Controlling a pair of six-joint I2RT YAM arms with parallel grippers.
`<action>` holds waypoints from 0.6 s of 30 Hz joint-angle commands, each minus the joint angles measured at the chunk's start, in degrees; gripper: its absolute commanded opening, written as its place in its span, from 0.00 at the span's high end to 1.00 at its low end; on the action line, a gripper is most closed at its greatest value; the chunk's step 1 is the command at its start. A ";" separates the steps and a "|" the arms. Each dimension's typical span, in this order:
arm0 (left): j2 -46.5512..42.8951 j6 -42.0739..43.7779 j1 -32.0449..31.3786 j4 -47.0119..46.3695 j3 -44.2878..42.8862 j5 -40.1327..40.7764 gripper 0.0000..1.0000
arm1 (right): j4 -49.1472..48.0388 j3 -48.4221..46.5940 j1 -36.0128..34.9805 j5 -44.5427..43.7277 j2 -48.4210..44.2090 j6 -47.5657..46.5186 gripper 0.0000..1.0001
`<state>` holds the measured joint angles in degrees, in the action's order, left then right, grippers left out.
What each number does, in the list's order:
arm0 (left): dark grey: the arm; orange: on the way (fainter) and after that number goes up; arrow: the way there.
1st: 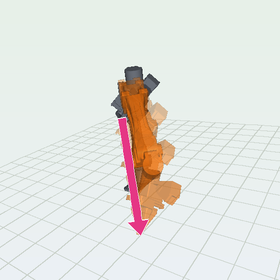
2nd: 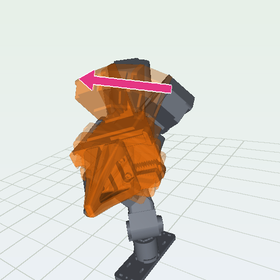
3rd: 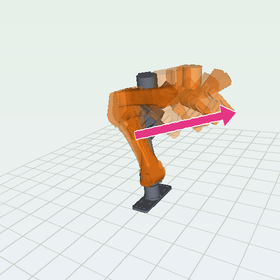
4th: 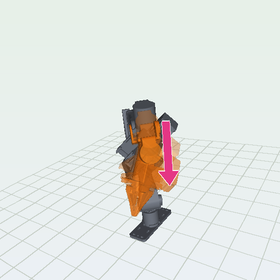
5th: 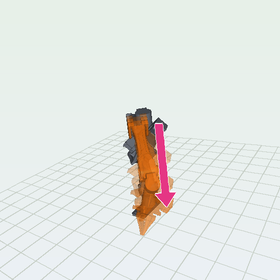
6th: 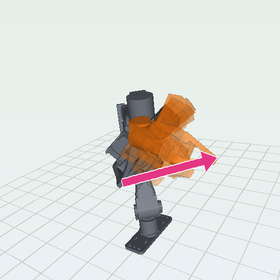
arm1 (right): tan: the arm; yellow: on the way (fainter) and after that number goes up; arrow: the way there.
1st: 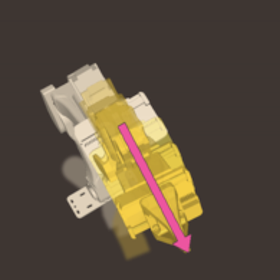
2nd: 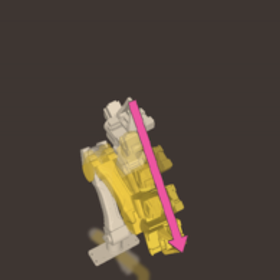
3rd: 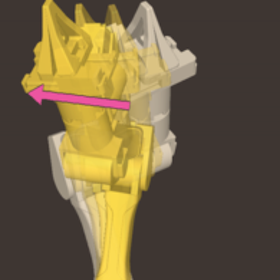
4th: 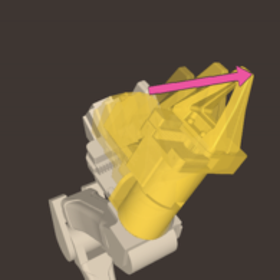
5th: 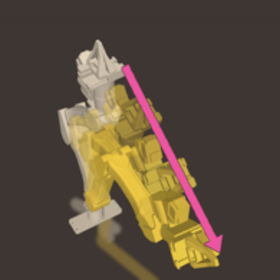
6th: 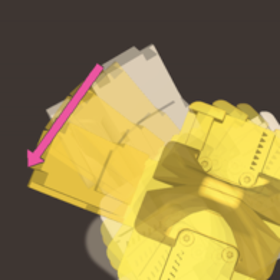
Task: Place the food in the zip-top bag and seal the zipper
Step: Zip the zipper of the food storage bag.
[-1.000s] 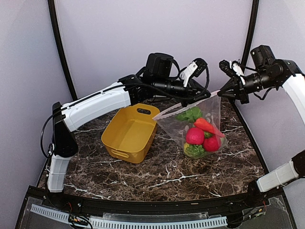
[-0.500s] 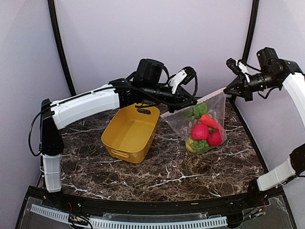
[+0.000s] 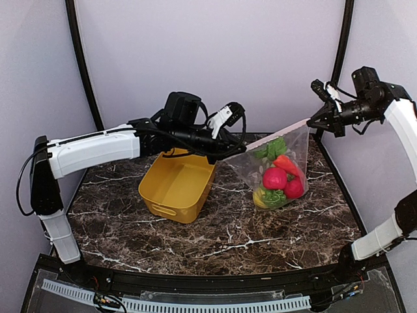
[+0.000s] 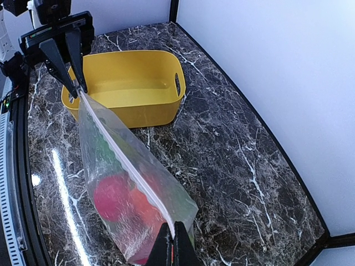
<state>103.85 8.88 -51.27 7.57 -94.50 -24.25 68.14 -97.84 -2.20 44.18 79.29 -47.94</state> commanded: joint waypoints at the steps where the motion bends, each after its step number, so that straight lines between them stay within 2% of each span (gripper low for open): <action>1: -3.93 0.08 1.22 3.04 4.46 1.63 0.99 | -5.48 0.07 1.67 -0.59 -0.19 0.78 1.00; 18: -8.97 0.41 2.22 3.44 11.64 4.48 0.99 | -5.96 0.54 1.63 -0.36 -0.29 1.40 1.00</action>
<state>97.76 8.84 -50.15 5.63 -85.14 -21.85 66.94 -97.30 -2.17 44.40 79.31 -47.57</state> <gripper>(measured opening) 0.082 0.004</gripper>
